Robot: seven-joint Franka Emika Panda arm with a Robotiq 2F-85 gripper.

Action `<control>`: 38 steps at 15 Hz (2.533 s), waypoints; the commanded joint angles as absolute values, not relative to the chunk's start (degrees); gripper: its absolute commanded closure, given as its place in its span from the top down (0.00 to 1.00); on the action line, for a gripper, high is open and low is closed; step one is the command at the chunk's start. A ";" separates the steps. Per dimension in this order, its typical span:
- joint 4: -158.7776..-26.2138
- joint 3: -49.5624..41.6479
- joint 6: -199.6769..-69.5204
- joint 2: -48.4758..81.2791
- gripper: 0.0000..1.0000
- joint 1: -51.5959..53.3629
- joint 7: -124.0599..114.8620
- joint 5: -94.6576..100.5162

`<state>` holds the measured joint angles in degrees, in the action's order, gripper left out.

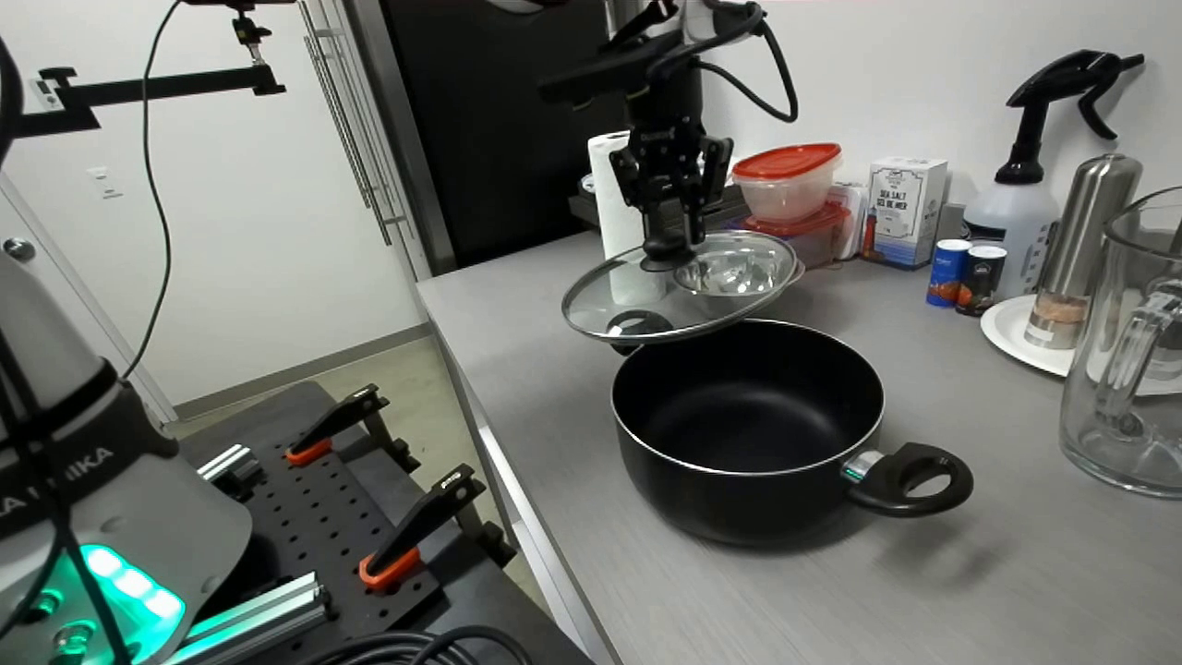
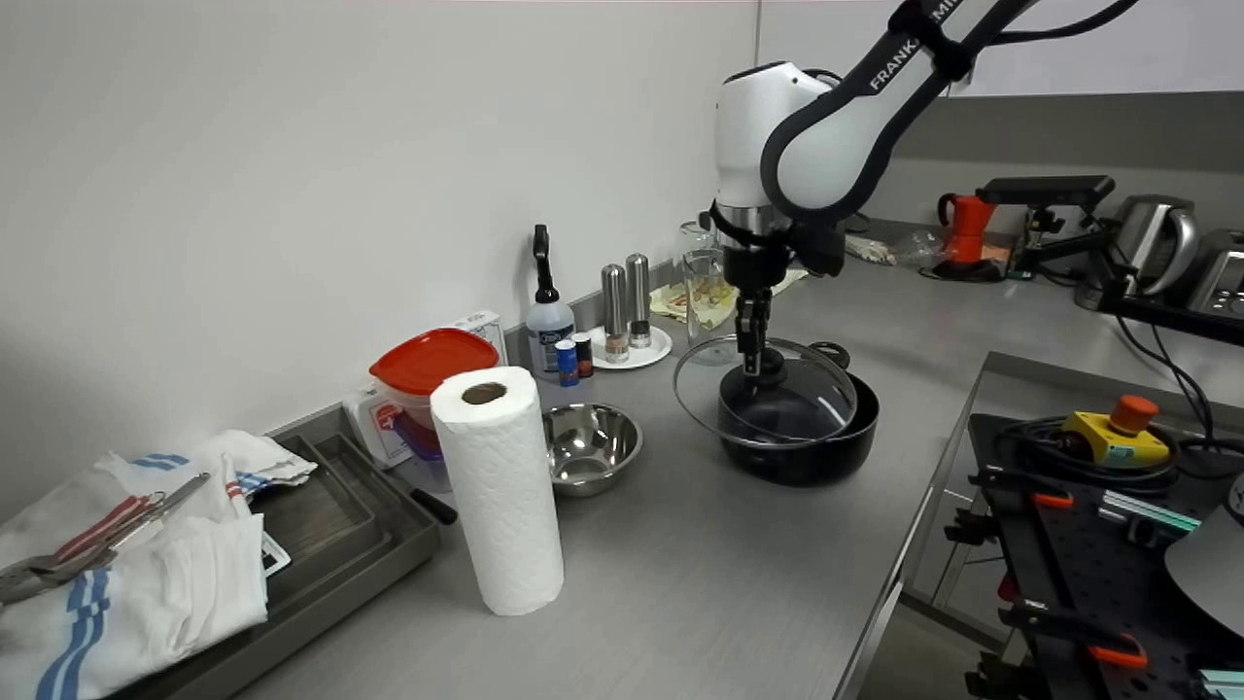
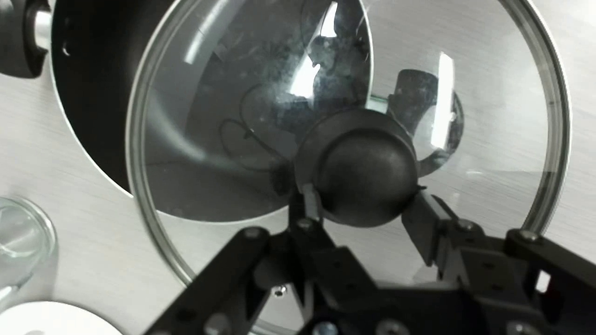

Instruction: Put the glass lid on the counter.

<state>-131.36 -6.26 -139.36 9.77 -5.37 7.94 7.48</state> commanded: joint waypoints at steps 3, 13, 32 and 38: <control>-125.30 -2.55 -132.13 13.19 0.23 -0.96 7.24 11.72; -118.74 2.55 -129.79 22.17 0.23 5.42 9.29 16.47; -110.75 5.34 -130.15 32.52 0.23 8.46 17.25 20.17; -109.88 6.29 -129.27 33.66 0.23 8.45 19.04 19.87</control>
<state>-112.25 5.99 -132.16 32.89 8.55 17.14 20.03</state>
